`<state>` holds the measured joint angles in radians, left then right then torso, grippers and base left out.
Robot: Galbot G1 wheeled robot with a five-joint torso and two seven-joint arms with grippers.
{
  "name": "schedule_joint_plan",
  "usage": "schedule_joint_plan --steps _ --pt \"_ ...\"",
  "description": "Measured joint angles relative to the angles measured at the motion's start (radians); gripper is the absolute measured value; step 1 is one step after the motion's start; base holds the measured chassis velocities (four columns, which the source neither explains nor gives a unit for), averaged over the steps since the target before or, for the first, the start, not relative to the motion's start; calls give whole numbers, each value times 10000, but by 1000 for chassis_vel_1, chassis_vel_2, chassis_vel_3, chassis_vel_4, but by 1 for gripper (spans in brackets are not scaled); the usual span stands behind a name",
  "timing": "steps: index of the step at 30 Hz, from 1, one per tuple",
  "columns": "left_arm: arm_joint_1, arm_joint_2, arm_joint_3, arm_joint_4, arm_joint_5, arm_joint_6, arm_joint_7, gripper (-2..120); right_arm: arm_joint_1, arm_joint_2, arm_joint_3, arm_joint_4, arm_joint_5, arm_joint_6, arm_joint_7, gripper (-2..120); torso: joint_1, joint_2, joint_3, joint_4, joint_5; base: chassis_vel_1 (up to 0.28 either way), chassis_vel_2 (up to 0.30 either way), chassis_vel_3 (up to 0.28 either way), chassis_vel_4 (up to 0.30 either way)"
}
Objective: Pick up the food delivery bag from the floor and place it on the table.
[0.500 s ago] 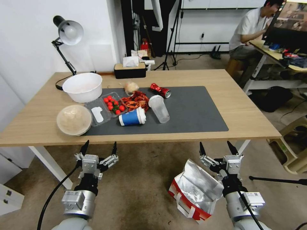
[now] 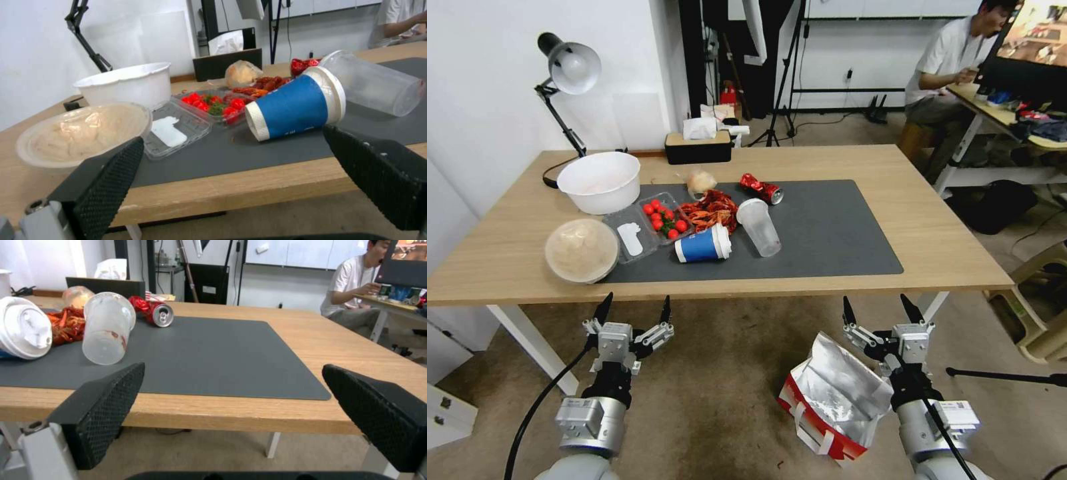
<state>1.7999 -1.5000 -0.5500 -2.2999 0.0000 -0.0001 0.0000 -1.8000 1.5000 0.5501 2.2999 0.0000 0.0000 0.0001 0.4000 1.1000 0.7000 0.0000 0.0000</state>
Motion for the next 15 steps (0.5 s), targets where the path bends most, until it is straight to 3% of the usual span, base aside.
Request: schedule_joint_plan --steps 4,6,7,9,15 --pt "-130 -145 222 185 -273 14 -133 100 -2 -19 210 31 344 -369 -388 100 -1 0 0 3 16 0 0 0 0" --pt "-606 -719 1093 841 -1209 170 -546 100 -15 -73 667 146 988 -1084 -1138 100 -1 0 0 -3 -18 0 0 0 0" --pt "-726 -859 1316 1001 -1494 193 -662 100 -10 -73 752 170 1172 -1191 -1330 100 0 0 0 -6 -7 0 0 0 0" --pt "-774 -918 1417 1053 -1721 151 -738 100 3 -72 811 179 1288 -1212 -1426 100 0 -1 0 -4 11 0 0 0 0" --pt "-769 -959 1488 1063 -2027 -44 -779 100 41 -53 868 268 1359 -1106 -1482 100 0 0 0 2 -2 0 0 0 0"
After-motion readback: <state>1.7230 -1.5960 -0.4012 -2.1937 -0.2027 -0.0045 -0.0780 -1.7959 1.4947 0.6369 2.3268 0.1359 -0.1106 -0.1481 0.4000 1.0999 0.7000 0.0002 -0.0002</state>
